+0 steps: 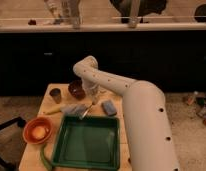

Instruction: Place fork in table surface

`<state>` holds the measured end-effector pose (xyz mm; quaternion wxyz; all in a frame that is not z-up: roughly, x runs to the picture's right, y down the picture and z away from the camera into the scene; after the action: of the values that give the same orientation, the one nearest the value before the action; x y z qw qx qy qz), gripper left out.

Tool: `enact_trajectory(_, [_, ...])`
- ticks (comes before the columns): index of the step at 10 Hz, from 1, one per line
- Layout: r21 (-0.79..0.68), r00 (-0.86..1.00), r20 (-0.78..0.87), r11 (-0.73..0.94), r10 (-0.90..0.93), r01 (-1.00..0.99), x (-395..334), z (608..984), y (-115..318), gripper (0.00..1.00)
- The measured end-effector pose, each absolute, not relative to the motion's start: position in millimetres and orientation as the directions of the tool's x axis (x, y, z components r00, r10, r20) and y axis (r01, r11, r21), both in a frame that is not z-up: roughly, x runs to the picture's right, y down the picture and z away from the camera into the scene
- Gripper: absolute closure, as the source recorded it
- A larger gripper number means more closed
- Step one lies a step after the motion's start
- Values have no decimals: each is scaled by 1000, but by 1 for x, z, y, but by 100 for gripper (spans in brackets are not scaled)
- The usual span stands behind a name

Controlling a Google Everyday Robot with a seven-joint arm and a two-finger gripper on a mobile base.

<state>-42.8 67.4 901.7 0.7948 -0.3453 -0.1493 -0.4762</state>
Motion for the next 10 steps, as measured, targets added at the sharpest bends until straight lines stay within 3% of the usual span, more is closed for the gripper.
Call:
enact_trajectory(5, [-545, 651, 515, 372, -558, 751, -28, 915, 75, 100])
enact_trajectory(10, [-566, 684, 503, 397, -529, 723, -23, 910, 68, 100])
